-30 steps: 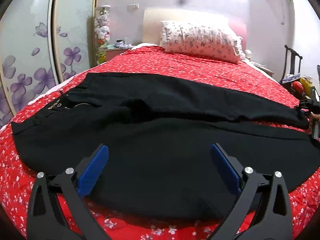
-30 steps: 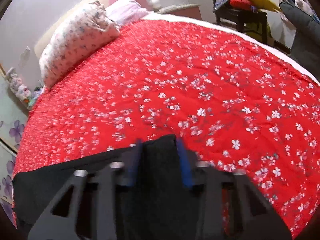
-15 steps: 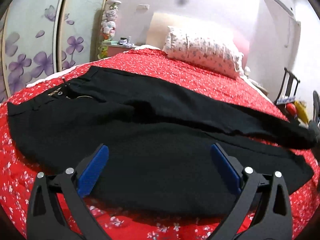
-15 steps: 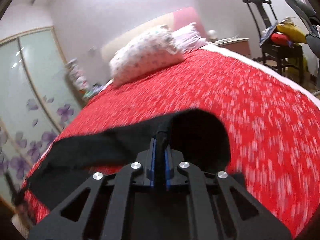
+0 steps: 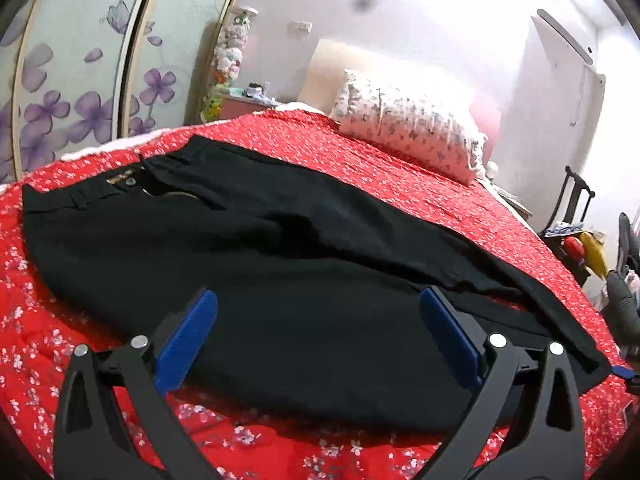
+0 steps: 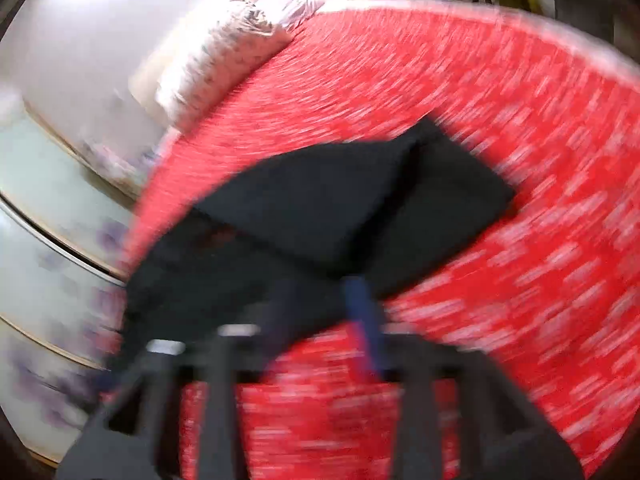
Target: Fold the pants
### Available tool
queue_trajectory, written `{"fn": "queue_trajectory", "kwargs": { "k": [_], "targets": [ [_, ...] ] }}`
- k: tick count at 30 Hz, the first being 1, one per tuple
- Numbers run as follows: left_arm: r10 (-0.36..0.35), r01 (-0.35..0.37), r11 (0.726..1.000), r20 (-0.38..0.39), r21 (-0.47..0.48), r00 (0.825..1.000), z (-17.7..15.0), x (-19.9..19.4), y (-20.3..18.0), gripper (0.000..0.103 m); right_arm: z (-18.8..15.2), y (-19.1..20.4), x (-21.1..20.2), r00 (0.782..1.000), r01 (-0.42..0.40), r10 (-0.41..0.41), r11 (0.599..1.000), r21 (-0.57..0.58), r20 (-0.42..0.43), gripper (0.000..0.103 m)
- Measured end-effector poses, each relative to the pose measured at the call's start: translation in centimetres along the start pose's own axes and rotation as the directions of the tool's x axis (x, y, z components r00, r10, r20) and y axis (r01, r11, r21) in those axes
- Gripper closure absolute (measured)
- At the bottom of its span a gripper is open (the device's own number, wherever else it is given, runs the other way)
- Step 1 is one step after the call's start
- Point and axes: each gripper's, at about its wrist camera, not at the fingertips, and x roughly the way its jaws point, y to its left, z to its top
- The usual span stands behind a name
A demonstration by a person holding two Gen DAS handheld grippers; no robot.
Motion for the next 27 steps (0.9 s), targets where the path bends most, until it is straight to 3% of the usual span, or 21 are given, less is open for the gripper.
{"fn": "queue_trajectory", "kwargs": {
  "k": [4,9,11,15,16,17,19,23,27],
  "targets": [
    [-0.042,0.042,0.999,-0.031,0.001,0.999,0.0,0.4,0.1,0.002,-0.1,0.4,3.3,0.997,-0.075,0.068,0.970,0.233,0.037,0.054],
    [-0.070,0.071,0.996,-0.034,0.048,0.997,-0.1,0.3,-0.6,0.002,-0.8,-2.3,7.0,0.996,0.025,-0.062,0.889,0.457,0.065,0.057],
    [-0.072,0.073,0.996,-0.032,0.054,0.997,-0.1,0.2,-0.7,0.002,-0.9,-3.4,7.0,0.988,-0.004,-0.073,0.863,0.505,0.134,0.058],
    [-0.081,0.083,0.995,-0.041,0.055,0.996,-0.2,0.4,-0.7,0.002,-0.5,-3.9,6.8,0.968,-0.001,-0.127,0.857,0.515,0.215,0.068],
    [-0.083,0.086,0.995,-0.044,0.053,0.996,-0.2,0.5,-0.7,0.002,-0.3,-4.1,6.8,0.960,-0.007,-0.135,0.865,0.502,0.246,0.084],
    [-0.084,0.086,0.995,-0.046,0.051,0.995,-0.2,0.6,-0.7,0.002,-0.2,-4.5,6.5,0.957,-0.032,-0.115,0.872,0.488,0.268,0.089],
    [-0.078,0.080,0.996,-0.047,0.044,0.996,-0.2,0.6,-0.5,0.002,-0.2,-4.7,5.6,0.943,-0.086,-0.074,0.888,0.453,0.325,0.090],
    [-0.090,0.091,0.996,-0.060,0.010,0.994,-0.2,0.9,0.1,0.002,-1.4,-5.7,2.5,0.892,-0.133,-0.072,0.902,0.411,0.447,0.091],
    [-0.111,0.106,0.993,-0.092,-0.050,0.990,1.6,0.9,1.3,0.002,-3.3,-9.5,1.6,0.894,-0.160,-0.091,0.849,0.504,0.438,0.093]
  ]
}}
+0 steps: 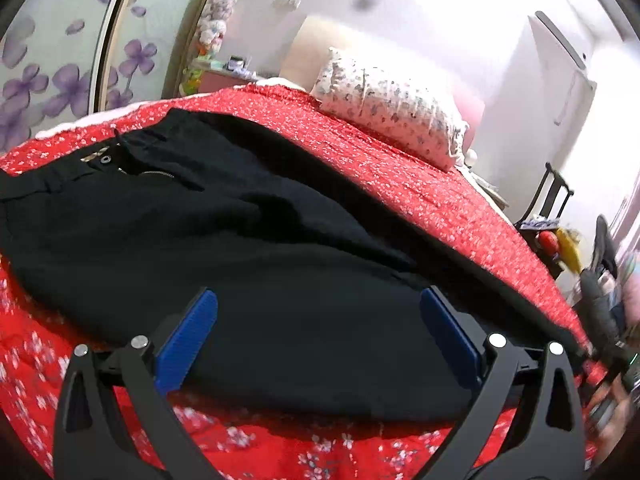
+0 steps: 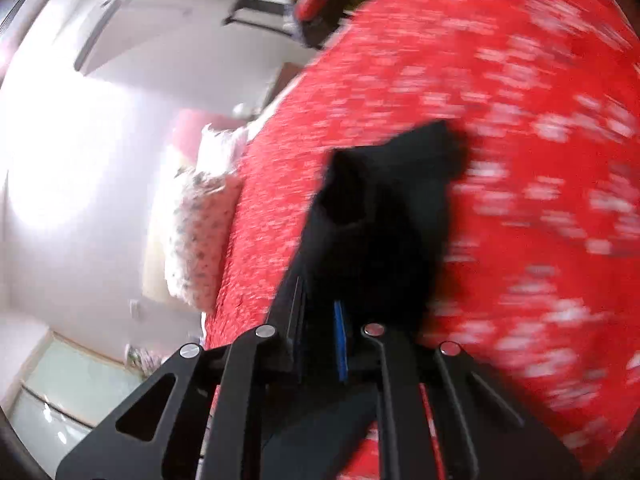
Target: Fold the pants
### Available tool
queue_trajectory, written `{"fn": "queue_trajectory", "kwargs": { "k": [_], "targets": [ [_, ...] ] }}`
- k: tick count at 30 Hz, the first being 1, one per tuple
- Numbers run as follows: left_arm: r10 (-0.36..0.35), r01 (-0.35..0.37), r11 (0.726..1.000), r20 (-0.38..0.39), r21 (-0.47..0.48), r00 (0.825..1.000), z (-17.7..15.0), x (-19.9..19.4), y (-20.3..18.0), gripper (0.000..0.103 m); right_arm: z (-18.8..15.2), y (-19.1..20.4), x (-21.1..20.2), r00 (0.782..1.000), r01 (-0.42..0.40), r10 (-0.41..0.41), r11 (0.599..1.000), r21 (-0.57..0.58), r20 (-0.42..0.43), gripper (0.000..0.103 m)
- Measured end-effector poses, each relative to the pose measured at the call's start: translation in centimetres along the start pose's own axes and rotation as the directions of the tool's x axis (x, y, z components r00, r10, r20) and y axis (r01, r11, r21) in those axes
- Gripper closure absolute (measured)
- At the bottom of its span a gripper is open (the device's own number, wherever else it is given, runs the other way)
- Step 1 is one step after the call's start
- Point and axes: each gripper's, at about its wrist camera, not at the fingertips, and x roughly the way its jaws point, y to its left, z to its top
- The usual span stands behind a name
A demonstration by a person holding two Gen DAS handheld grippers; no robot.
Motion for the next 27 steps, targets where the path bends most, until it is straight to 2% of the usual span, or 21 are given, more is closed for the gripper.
{"fn": "queue_trajectory", "kwargs": {
  "k": [1,5,8,10,13,16,17,20,21,22,23,24,25,26,27],
  "targets": [
    [0.000,0.000,1.000,-0.008,-0.005,1.000,1.0,0.1,0.3,0.002,0.0,-0.6,0.1,1.000,-0.016,0.016,1.000,0.015,-0.010,0.096],
    [0.026,-0.025,1.000,-0.053,0.007,0.998,6.4,2.2,1.0,0.002,-0.1,0.1,0.6,1.000,-0.018,0.018,1.000,-0.018,-0.013,0.095],
    [0.005,-0.010,0.999,-0.141,-0.035,0.990,11.6,6.5,1.3,0.002,0.2,0.2,1.5,0.999,-0.014,0.013,1.000,-0.015,-0.036,0.095],
    [0.010,-0.024,0.997,-0.191,-0.075,0.981,14.4,10.2,1.7,0.002,0.5,0.4,1.9,0.999,-0.011,0.010,1.000,-0.027,-0.047,0.095],
    [0.081,-0.114,0.985,-0.235,-0.131,0.969,17.6,15.7,2.9,0.002,0.9,0.4,2.1,0.998,-0.001,-0.002,0.998,-0.057,-0.056,0.095],
    [0.178,-0.226,0.965,-0.296,-0.137,0.939,18.8,20.8,3.9,0.004,1.0,1.0,2.4,0.998,0.020,-0.026,0.994,-0.107,-0.062,0.095],
    [0.224,-0.276,0.953,-0.319,-0.128,0.921,18.8,22.7,4.3,0.007,1.0,1.1,2.4,0.997,0.022,-0.029,0.993,-0.116,-0.065,0.095],
    [0.278,-0.356,0.923,-0.393,-0.142,0.877,18.3,26.5,5.6,0.024,1.3,1.2,2.8,0.997,0.025,-0.035,0.990,-0.140,-0.075,0.095],
    [0.276,-0.366,0.916,-0.404,-0.165,0.872,18.3,27.2,5.9,0.029,1.3,1.2,2.8,0.996,0.027,-0.038,0.988,-0.150,-0.077,0.095],
    [0.270,-0.371,0.908,-0.405,-0.196,0.874,18.3,27.8,6.5,0.031,1.3,1.3,2.7,0.996,0.029,-0.042,0.986,-0.161,-0.077,0.095],
    [0.274,-0.382,0.898,-0.399,-0.220,0.875,18.3,28.1,6.7,0.037,1.3,1.4,2.8,0.996,0.032,-0.045,0.985,-0.171,-0.076,0.095],
    [0.290,-0.398,0.886,-0.383,-0.240,0.877,18.4,28.2,7.1,0.049,1.3,1.5,2.9,0.996,0.034,-0.049,0.983,-0.183,-0.075,0.095],
    [0.302,-0.406,0.879,-0.367,-0.250,0.880,18.4,28.0,7.3,0.056,1.2,1.7,3.1,0.996,0.038,-0.053,0.980,-0.194,-0.074,0.095],
    [0.302,-0.404,0.876,-0.356,-0.262,0.885,18.5,27.7,7.6,0.077,1.2,1.8,3.1,0.996,0.039,-0.055,0.978,-0.203,-0.073,0.095],
    [0.255,-0.357,0.888,-0.336,-0.289,0.907,18.4,27.3,7.9,0.095,1.2,1.9,3.1,0.996,0.038,-0.054,0.977,-0.212,-0.071,0.095]
  ]
}}
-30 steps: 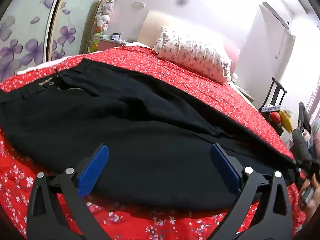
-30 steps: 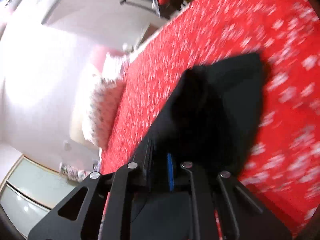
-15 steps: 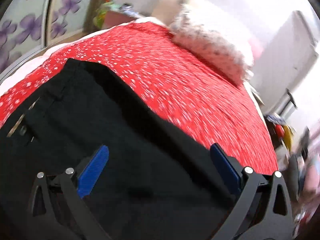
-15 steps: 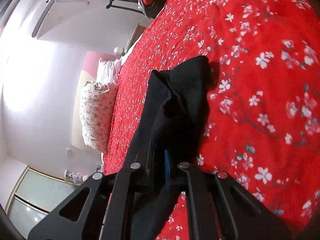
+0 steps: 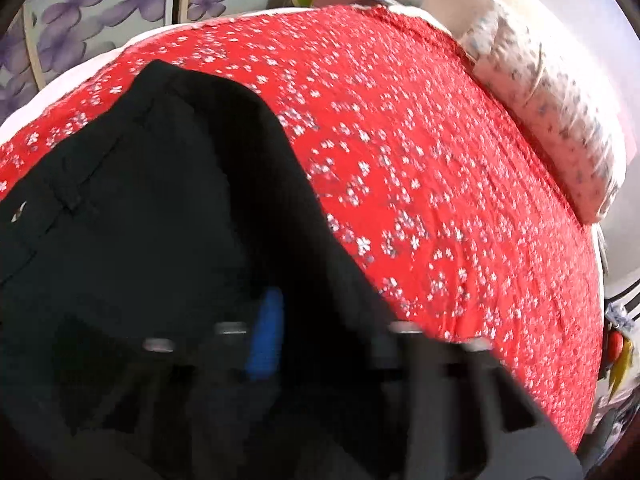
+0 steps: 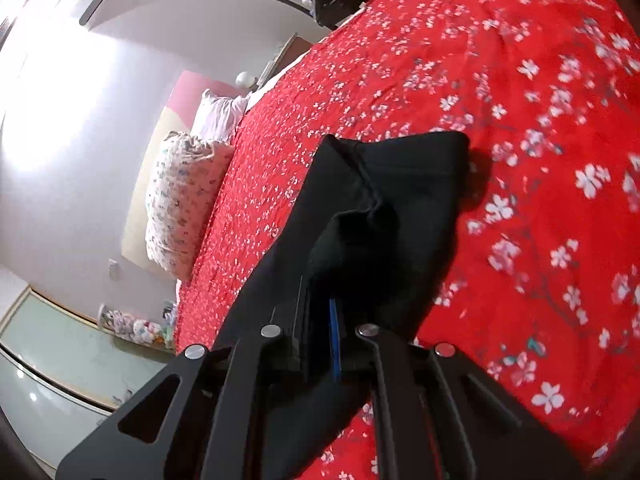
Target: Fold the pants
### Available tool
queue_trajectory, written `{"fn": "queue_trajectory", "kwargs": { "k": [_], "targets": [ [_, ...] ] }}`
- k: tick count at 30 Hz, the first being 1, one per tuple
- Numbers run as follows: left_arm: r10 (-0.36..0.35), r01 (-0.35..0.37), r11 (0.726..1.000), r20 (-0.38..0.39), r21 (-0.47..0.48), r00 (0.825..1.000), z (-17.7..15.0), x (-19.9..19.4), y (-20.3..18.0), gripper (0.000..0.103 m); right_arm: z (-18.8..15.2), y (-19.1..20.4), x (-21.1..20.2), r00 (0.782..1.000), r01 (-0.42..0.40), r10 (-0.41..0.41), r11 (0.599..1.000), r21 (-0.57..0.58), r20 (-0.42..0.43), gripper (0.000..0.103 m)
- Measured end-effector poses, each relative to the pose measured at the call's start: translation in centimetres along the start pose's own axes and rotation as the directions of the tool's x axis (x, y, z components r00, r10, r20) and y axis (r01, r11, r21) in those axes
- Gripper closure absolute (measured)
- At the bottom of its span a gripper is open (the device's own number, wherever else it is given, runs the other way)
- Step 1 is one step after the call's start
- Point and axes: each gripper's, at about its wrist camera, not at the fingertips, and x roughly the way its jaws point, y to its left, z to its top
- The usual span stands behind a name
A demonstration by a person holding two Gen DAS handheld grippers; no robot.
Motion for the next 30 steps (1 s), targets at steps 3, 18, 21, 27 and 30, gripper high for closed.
{"fn": "queue_trajectory", "kwargs": {
  "k": [3,18,21,27,30],
  "targets": [
    [-0.086,0.087,0.996,0.053,-0.021,0.995,-0.2,-2.2,0.9,0.095,0.4,0.5,-0.1,1.000,-0.006,0.006,1.000,-0.025,0.010,0.095],
    [-0.238,0.205,0.967,0.248,0.150,0.939,-12.0,-21.6,10.4,0.094,5.6,2.7,-1.5,0.981,-0.065,0.099,0.978,-0.199,0.164,0.095],
    [-0.182,0.147,0.977,0.240,0.156,0.954,-17.1,-21.1,13.7,0.094,5.6,0.6,-1.6,0.992,0.006,0.009,0.993,-0.122,0.123,0.095],
    [-0.139,0.118,0.987,0.207,0.109,0.969,-21.4,-19.3,17.5,0.093,5.1,-2.0,-2.9,0.996,0.065,-0.064,0.998,-0.017,0.069,0.095],
    [-0.150,0.129,0.985,0.200,0.112,0.968,-21.0,-19.5,17.5,0.087,4.8,-1.9,-3.0,0.993,0.100,-0.098,0.994,-0.043,0.059,0.095]
  ]
}}
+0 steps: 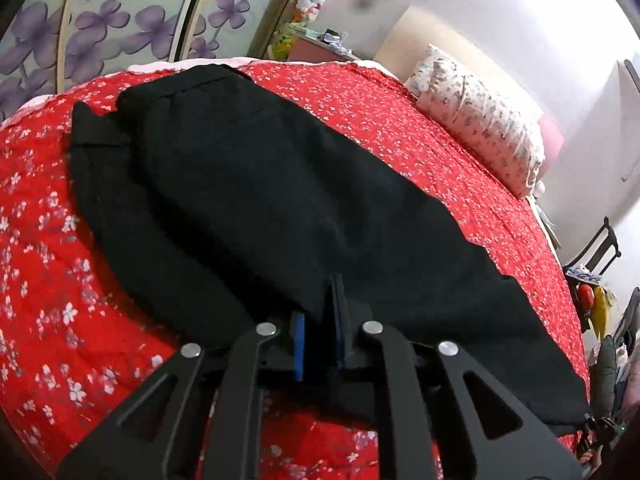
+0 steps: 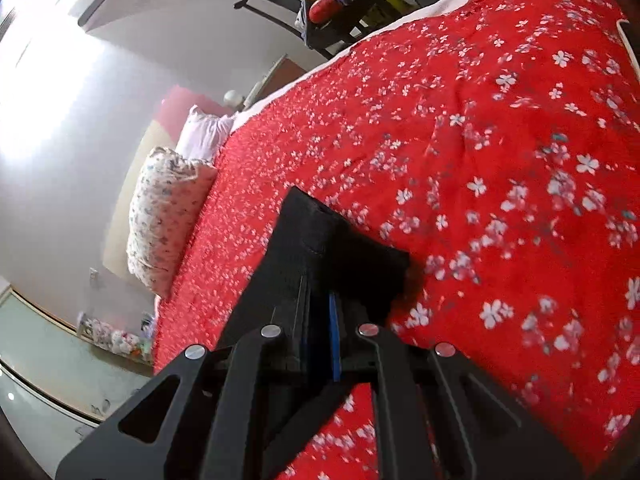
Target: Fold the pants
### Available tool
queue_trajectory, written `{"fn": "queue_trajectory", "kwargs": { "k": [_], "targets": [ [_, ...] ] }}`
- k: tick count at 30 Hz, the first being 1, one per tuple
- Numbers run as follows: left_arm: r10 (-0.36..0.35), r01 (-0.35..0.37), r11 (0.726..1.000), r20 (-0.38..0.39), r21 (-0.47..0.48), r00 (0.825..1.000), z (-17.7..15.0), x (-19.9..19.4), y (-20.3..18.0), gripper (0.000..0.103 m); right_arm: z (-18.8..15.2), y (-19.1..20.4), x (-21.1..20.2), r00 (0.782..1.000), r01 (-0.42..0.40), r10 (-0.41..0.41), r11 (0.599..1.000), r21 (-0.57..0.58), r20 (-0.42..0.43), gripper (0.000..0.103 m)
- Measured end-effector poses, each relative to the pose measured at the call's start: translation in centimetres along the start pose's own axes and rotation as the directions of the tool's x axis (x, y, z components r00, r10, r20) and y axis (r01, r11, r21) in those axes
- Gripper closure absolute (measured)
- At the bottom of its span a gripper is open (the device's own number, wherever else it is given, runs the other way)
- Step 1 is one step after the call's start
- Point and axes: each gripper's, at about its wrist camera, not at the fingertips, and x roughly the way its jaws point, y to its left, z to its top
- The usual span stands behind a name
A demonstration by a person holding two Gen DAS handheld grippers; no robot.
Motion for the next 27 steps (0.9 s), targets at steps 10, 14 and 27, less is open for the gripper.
{"fn": "queue_trajectory", "kwargs": {
  "k": [10,14,27],
  "targets": [
    [-0.009,0.004,0.993,-0.046,-0.117,0.999,3.5,-0.4,3.3,0.045,-0.3,1.5,0.7,0.992,-0.068,0.071,0.997,0.029,-0.107,0.059],
    [-0.007,-0.004,0.986,-0.061,-0.170,0.998,4.5,0.3,4.6,0.045,-0.6,1.6,1.1,0.984,-0.099,0.105,0.994,0.049,-0.144,0.059],
    [0.070,-0.077,0.978,-0.043,-0.193,0.997,5.3,1.0,5.2,0.097,-1.1,3.4,2.0,0.991,-0.104,0.098,0.993,-0.059,-0.095,0.099]
  ]
}}
